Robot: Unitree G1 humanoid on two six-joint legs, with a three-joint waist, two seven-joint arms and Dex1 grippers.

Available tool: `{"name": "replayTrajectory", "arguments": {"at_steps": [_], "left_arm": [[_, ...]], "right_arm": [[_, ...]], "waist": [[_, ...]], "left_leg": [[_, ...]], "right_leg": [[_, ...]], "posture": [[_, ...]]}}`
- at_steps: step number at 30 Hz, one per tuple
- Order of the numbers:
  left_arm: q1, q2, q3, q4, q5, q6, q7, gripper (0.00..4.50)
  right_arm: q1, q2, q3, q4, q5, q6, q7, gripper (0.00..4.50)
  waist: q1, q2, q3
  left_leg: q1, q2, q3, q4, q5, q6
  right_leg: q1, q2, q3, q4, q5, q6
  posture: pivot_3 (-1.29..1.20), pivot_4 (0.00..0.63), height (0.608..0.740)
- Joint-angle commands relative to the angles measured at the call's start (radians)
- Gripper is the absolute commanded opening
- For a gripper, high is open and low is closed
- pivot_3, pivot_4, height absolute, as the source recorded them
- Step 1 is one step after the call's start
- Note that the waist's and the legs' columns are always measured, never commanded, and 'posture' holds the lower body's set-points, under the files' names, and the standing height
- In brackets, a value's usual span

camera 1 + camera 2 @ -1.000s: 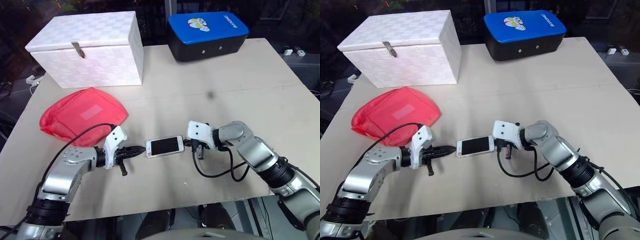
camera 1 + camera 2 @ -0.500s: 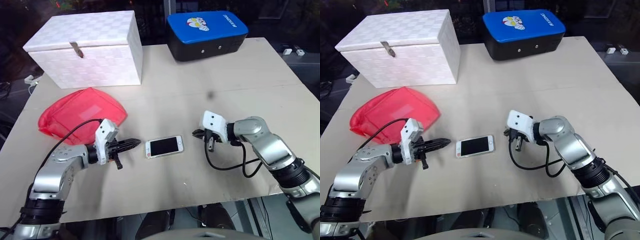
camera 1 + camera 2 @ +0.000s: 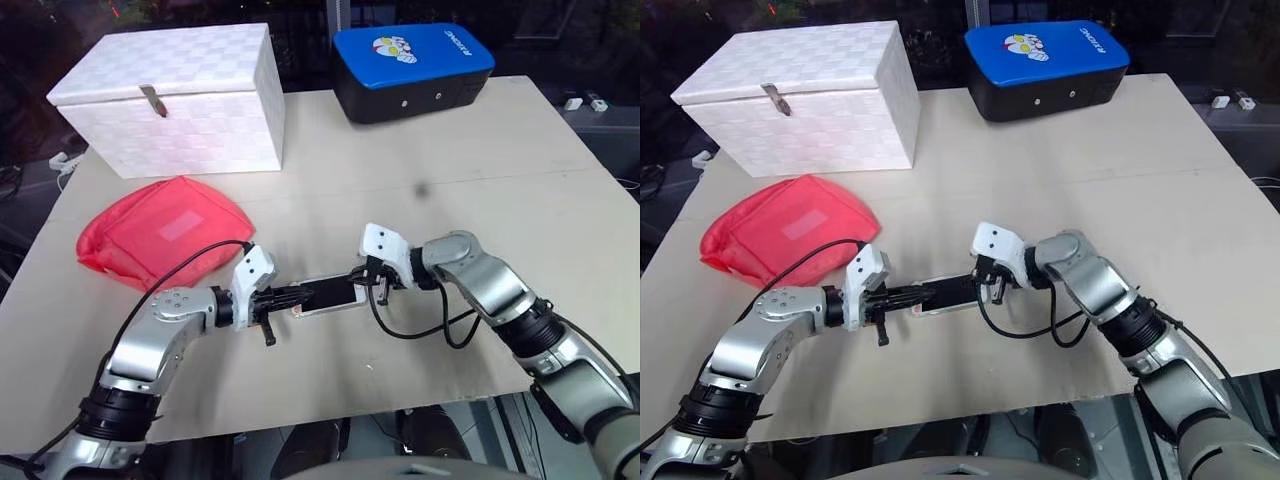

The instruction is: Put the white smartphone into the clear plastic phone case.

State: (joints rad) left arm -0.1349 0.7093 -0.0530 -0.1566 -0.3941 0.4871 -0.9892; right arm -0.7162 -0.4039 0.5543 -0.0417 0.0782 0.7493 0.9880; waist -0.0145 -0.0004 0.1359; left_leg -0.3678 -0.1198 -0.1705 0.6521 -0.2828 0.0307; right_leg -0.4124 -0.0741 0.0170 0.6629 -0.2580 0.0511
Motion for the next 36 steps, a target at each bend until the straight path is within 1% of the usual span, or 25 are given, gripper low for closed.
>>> {"name": "replayTrajectory", "arguments": {"at_steps": [1,7,10,11,13,14,15,16,20,22,25,30,32,36], "left_arm": [[0.027,-0.002,-0.023,0.011,0.032,0.007,0.017,0.02],[0.045,-0.008,-0.024,0.005,0.033,-0.001,0.030,0.02],[0.054,-0.012,-0.027,0.001,0.035,-0.003,0.035,0.02],[0.056,-0.013,-0.028,0.000,0.036,-0.004,0.036,0.02],[0.057,-0.015,-0.029,0.003,0.038,-0.006,0.036,0.02],[0.057,-0.015,-0.029,0.006,0.039,-0.008,0.035,0.02],[0.057,-0.015,-0.029,0.008,0.040,-0.010,0.034,0.02],[0.058,-0.015,-0.029,0.009,0.040,-0.011,0.033,0.02],[0.061,-0.014,-0.029,0.018,0.043,-0.017,0.028,0.02],[0.061,-0.013,-0.030,0.020,0.044,-0.019,0.025,0.02],[0.061,-0.013,-0.031,0.022,0.045,-0.022,0.023,0.02],[0.054,-0.016,-0.033,0.036,0.051,-0.030,0.023,0.02],[0.052,-0.019,-0.033,0.038,0.052,-0.033,0.026,0.02],[0.052,-0.024,-0.034,0.042,0.054,-0.038,0.031,0.02]], "right_arm": [[0.017,-0.025,0.100,0.108,-0.039,0.046,0.056,0.00],[0.016,0.003,0.148,0.245,-0.071,0.010,0.073,0.00],[0.022,0.029,0.122,0.302,-0.084,-0.024,0.043,0.00],[0.027,0.030,0.098,0.300,-0.083,-0.065,0.031,0.00],[0.049,0.053,-0.012,0.254,-0.014,-0.150,0.025,0.00],[0.062,0.064,-0.067,0.221,0.029,-0.178,0.032,0.00],[0.074,0.062,-0.109,0.182,0.062,-0.192,0.046,0.00],[0.086,0.047,-0.138,0.137,0.085,-0.190,0.063,0.00],[0.126,-0.032,-0.177,-0.024,0.143,-0.159,0.124,0.00],[0.132,-0.053,-0.166,-0.064,0.149,-0.136,0.131,0.00],[0.124,-0.064,-0.114,-0.072,0.109,-0.145,0.128,0.00],[0.082,-0.047,0.029,0.033,-0.015,-0.178,0.124,0.00],[0.065,-0.058,0.080,0.059,-0.062,-0.183,0.133,0.00],[0.045,-0.068,0.145,0.106,-0.113,-0.175,0.157,0.00]], "waist": [[0.001,0.000,-0.003],[0.001,0.003,-0.017],[0.000,0.004,-0.029],[0.000,0.004,-0.030],[0.003,0.004,-0.030],[0.004,0.004,-0.030],[0.005,0.005,-0.029],[0.004,0.007,-0.027],[0.003,0.010,-0.021],[0.001,0.010,-0.021],[0.000,0.010,-0.021],[0.000,0.010,-0.021],[0.002,0.010,-0.021],[0.004,0.009,-0.021]], "left_leg": [[0.000,0.000,0.000,0.000,0.000,0.000],[0.007,0.000,0.000,-0.001,0.000,0.000],[0.009,0.000,0.000,-0.002,0.000,0.000],[0.010,0.000,0.001,-0.002,0.000,0.000],[0.016,0.000,0.001,-0.004,-0.001,0.001],[0.017,0.000,0.000,-0.004,-0.003,0.005],[0.017,0.000,-0.001,-0.004,-0.003,0.005],[0.017,0.000,0.000,-0.004,-0.003,0.005],[0.015,0.000,0.000,-0.004,-0.002,0.003],[0.014,0.000,0.000,-0.004,-0.001,0.000],[0.010,0.000,0.000,-0.004,-0.001,0.000],[0.006,0.000,0.000,-0.004,-0.001,0.000],[0.006,0.000,0.000,-0.004,-0.001,0.000],[0.007,0.000,0.000,-0.004,-0.001,0.000]], "right_leg": [[0.000,0.000,0.000,0.000,0.000,0.000],[0.006,0.000,0.000,0.000,0.000,0.000],[0.007,0.000,0.001,-0.001,0.000,0.000],[0.009,0.000,0.001,-0.001,0.000,0.000],[0.014,0.000,0.001,-0.001,0.000,0.000],[0.016,0.001,0.001,-0.002,-0.001,0.000],[0.017,0.001,0.001,-0.002,-0.001,0.000],[0.017,0.001,0.001,-0.002,-0.001,0.000],[0.014,0.001,0.001,-0.002,0.000,0.000],[0.013,0.001,0.001,-0.002,0.000,0.000],[0.009,0.001,0.001,-0.002,0.000,0.000],[0.005,0.001,0.002,-0.001,0.000,0.000],[0.005,0.001,0.001,-0.001,0.000,0.000],[0.005,0.001,0.001,-0.001,0.000,0.000]], "posture": [[0.00,0.150,0.740],[0.00,0.150,0.740],[0.00,0.150,0.740],[0.00,0.150,0.740],[0.00,0.150,0.740],[0.00,0.150,0.740],[0.00,0.150,0.740],[0.00,0.150,0.740],[0.00,0.150,0.740],[0.00,0.150,0.740],[0.00,0.150,0.740],[0.00,0.150,0.740],[0.00,0.150,0.740],[0.00,0.150,0.740]]}}
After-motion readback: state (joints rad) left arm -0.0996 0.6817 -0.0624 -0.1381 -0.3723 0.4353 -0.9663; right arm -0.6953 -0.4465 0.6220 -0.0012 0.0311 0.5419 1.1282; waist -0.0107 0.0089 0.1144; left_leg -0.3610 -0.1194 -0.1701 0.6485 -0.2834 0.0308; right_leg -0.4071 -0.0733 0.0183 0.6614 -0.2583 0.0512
